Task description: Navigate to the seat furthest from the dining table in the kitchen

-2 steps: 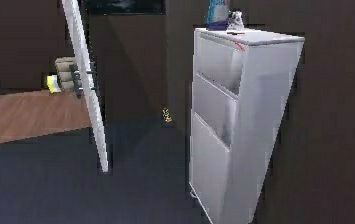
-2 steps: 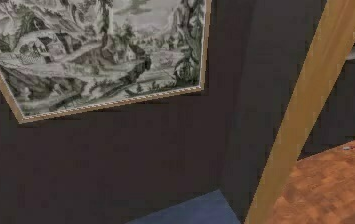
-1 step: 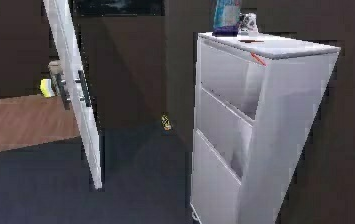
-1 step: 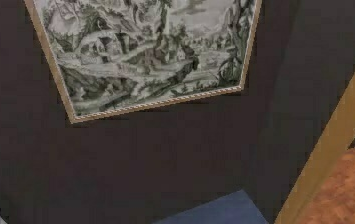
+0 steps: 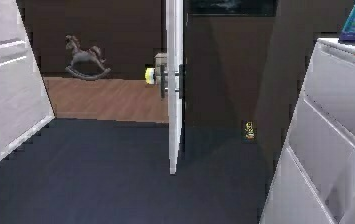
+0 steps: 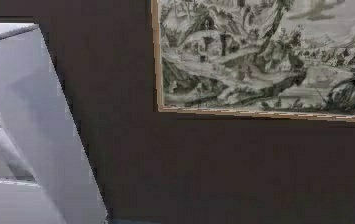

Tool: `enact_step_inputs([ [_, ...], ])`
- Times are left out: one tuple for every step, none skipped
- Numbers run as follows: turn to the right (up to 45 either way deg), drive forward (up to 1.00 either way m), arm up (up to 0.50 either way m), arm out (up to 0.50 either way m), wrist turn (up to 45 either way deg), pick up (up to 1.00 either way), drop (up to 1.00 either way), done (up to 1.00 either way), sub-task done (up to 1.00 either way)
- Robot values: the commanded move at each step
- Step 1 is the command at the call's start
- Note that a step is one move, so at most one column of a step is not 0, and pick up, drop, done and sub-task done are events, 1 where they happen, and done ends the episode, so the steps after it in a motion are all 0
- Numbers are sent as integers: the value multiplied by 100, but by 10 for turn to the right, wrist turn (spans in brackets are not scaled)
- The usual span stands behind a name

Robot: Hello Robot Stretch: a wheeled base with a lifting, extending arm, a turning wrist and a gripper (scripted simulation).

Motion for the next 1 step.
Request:
enact_step_inputs([
  [-30, 0, 0, 0, 0, 0, 0, 0, 0],
])
